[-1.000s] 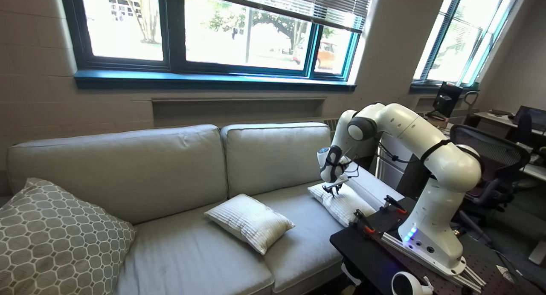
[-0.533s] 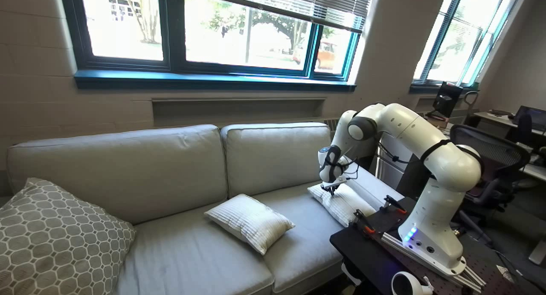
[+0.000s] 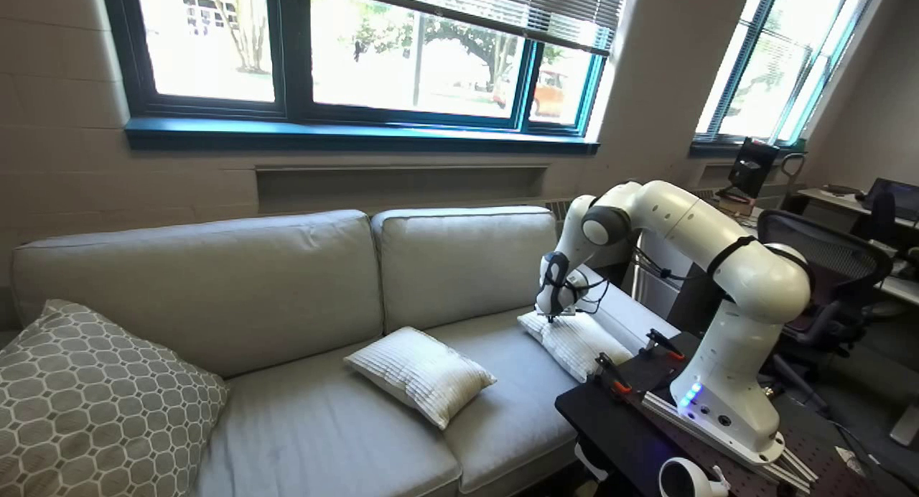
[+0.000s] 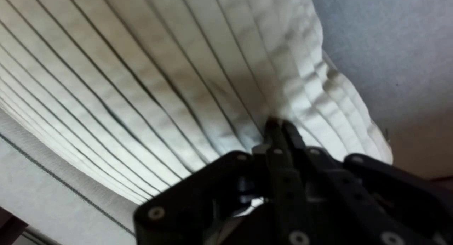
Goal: Pick up the pillow and lean it against the handle of the couch, pick up the second pillow and lean it against the first pillow
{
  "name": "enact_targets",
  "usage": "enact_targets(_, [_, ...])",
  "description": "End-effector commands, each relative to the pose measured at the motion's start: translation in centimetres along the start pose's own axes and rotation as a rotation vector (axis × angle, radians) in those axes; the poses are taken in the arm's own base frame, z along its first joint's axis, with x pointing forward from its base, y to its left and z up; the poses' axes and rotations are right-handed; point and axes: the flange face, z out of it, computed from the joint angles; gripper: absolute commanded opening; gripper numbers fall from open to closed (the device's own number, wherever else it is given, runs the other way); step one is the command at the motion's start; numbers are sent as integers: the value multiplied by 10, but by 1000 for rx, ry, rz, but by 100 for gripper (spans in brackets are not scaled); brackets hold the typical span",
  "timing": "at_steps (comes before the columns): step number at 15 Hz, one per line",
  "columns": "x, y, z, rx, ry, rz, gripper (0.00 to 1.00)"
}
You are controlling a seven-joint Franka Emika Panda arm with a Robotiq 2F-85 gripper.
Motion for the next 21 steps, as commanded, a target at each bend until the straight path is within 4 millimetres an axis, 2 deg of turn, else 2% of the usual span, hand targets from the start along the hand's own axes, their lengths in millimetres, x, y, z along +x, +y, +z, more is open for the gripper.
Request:
enact_targets(1, [1,-5,5,17,62,137,7])
enact_targets(2, [0,-5,5,1,69,191,4])
enact_targets(3, [1,-4,4,-25,80,248,31])
enact_targets(4, [2,-1,2,-57,105,286,33])
enact_targets(5, [0,2,3,-16,60,217,39])
enact_targets(6, [0,1,2,-25,74,217,20])
enact_targets(8, [-4,-2,2,-22,69,214,36])
enact_targets(9, [-3,-1,3,-22,69,216,64])
enact_targets(10, [-22,-11,-44,4,26,146,64])
enact_targets(11, [-28,-22,-53,44,16,62,65])
enact_targets(13, [-36,-38,-66,68,3,-37,78])
enact_targets(14, [-33,-33,-73,91,-12,-86,85])
enact_targets(15, [-28,-26,-78,108,-23,-137,94])
enact_targets(17, [-19,-6,-74,108,-48,-244,100])
enact_targets(21, [30,84,-33,49,-119,-444,100])
